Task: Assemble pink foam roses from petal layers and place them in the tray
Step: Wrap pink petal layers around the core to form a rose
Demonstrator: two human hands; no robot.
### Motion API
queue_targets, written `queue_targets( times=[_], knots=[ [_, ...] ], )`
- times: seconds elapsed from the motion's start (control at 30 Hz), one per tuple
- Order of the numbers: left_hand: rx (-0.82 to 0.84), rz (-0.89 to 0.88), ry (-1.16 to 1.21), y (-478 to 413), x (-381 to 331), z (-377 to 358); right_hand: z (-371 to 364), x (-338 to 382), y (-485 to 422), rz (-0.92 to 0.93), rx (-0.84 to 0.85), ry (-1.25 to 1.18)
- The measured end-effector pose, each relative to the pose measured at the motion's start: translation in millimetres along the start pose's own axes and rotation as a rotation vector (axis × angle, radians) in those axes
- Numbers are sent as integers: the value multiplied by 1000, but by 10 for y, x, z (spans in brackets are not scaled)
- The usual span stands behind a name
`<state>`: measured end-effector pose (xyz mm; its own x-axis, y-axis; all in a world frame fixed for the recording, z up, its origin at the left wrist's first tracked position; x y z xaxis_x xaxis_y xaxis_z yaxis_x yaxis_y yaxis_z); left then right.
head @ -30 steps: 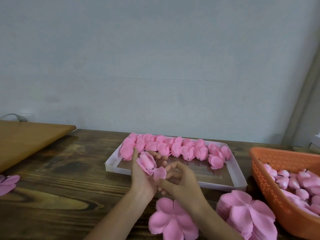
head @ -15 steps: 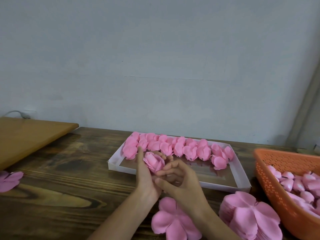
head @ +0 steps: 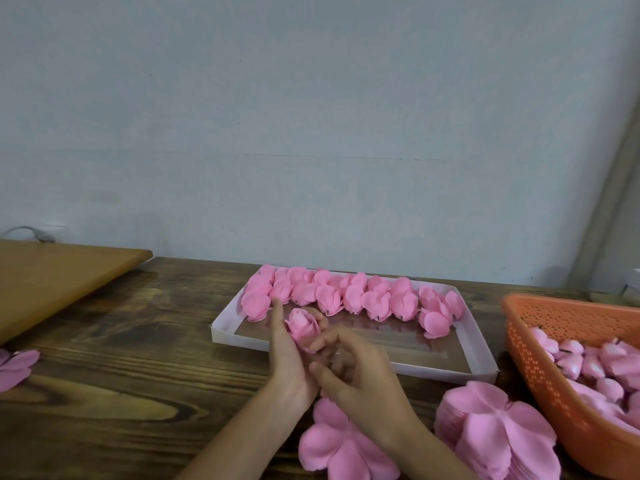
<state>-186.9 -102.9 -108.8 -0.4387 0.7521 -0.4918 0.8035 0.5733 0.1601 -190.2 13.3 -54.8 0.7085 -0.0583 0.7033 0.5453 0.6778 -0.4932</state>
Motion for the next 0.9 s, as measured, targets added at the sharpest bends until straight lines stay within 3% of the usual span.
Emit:
queue_targets(
  times=[0.13, 0.27, 0.37, 0.5, 0.67, 0.83, 0.9],
  knots=[
    [-15, 7, -15, 5, 18, 29, 1, 115, 26, 140, 13, 202],
    [-58, -55, -126, 5, -40, 79, 176, 240, 45, 230, -161, 368],
    [-51, 16, -183, 31, 43, 76, 277, 285, 39, 253, -269, 513],
    [5, 98, -208, 80, 219, 40, 292, 290, 35, 284, -292, 602],
    [163, 143, -197, 148, 361, -111, 327, 221, 32, 231, -329, 618],
    [308, 165, -379, 143, 291, -200, 452, 221, 20, 175, -379, 586],
    [467, 171, -460, 194, 220, -315, 495, 246, 18, 174, -398, 548]
  ],
)
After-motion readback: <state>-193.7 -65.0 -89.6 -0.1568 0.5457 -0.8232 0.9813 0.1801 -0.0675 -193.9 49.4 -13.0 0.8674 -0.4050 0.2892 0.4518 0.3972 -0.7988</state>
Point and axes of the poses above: each hand's wrist, its own y-axis away from the middle knuckle, its own z-axis out of the back of the hand, x = y × z, the point moved 9 cm from there along -y, towards the middle knuckle, and after that the axes turned 10 degrees about y, right-handed, at the moved point
